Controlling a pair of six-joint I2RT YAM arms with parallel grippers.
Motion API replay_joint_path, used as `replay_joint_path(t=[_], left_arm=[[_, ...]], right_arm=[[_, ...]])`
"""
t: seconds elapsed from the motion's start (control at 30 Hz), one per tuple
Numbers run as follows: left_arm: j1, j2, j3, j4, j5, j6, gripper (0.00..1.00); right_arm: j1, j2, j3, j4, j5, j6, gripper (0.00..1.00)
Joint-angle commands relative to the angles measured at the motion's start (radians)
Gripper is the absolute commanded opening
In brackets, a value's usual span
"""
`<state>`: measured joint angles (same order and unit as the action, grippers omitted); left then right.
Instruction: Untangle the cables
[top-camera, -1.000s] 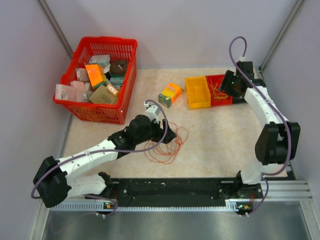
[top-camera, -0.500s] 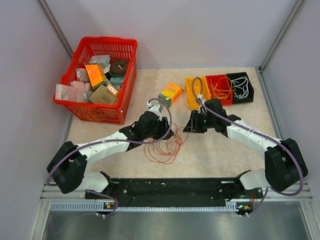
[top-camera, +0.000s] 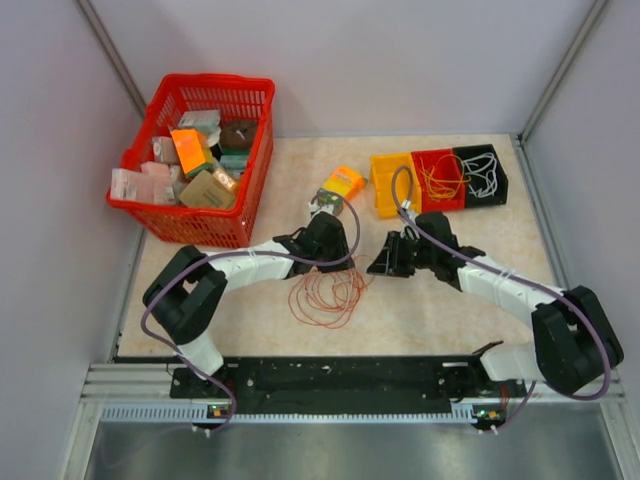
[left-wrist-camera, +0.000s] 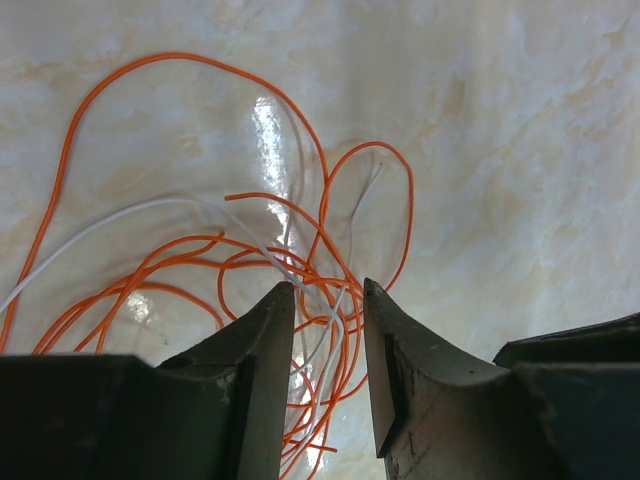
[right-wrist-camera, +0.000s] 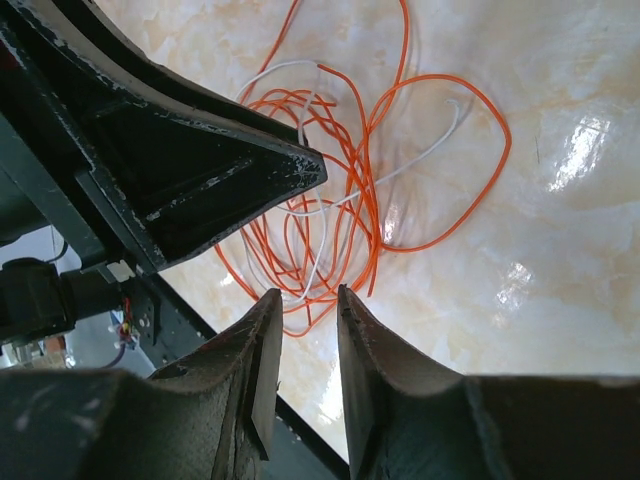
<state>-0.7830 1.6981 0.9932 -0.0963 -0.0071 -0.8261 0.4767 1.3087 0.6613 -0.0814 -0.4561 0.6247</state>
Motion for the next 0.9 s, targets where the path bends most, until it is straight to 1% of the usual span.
replay_joint_path(t=[0.0, 0.07, 0.1, 0.2, 0.27, 0.33, 0.37, 0.5, 0.63, 0.7, 0.77, 0.87], left_arm=[[0.004, -0.026, 0.016, -0.033, -0.04, -0.039, 0.41], [0.004, -0.041, 0.001, -0.031, -0.048, -0.044, 0.47], [0.004, -0.041, -0.001, -0.026, -0.047, -0.045, 0.49], [0.004, -0.012, 0.018, -0.023, -0.016, -0.057, 0.49], [0.004, 0.0, 0.013, 0.003, -0.004, -0.077, 0.47], [0.002, -0.008, -0.002, 0.041, -0.007, -0.076, 0.43], [0.002, -0.015, -0.007, 0.05, -0.01, -0.074, 0.39], [0.002, -0.093, -0.045, 0.139, -0.016, 0.005, 0.01], [0.002, -0.24, -0.123, 0.231, -0.019, 0.08, 0.0], [0.002, -0.325, -0.174, 0.286, 0.002, 0.117, 0.0], [0.002, -0.417, -0.218, 0.334, 0.07, 0.151, 0.0], [0.002, -0.555, -0.229, 0.354, 0.16, 0.189, 0.0]], right_arm=[[-0.001, -0.042, -0.003, 0.048, 0.0, -0.008, 0.29], [-0.001, -0.046, -0.005, 0.045, 0.013, -0.011, 0.3], [-0.001, -0.046, -0.005, 0.043, 0.016, -0.013, 0.3], [-0.003, -0.04, 0.001, 0.043, 0.013, -0.013, 0.3], [-0.003, -0.039, 0.003, 0.043, 0.011, -0.011, 0.3], [0.0, -0.037, 0.0, 0.046, 0.013, -0.013, 0.3], [-0.001, -0.029, -0.002, 0.048, 0.011, -0.014, 0.3], [-0.001, 0.03, -0.006, 0.1, -0.052, 0.013, 0.3], [0.003, 0.075, -0.006, 0.161, -0.095, 0.043, 0.27], [0.01, 0.096, 0.0, 0.181, -0.114, 0.052, 0.27], [0.02, 0.121, 0.012, 0.196, -0.134, 0.064, 0.24], [0.043, 0.159, 0.026, 0.244, -0.154, 0.098, 0.22]])
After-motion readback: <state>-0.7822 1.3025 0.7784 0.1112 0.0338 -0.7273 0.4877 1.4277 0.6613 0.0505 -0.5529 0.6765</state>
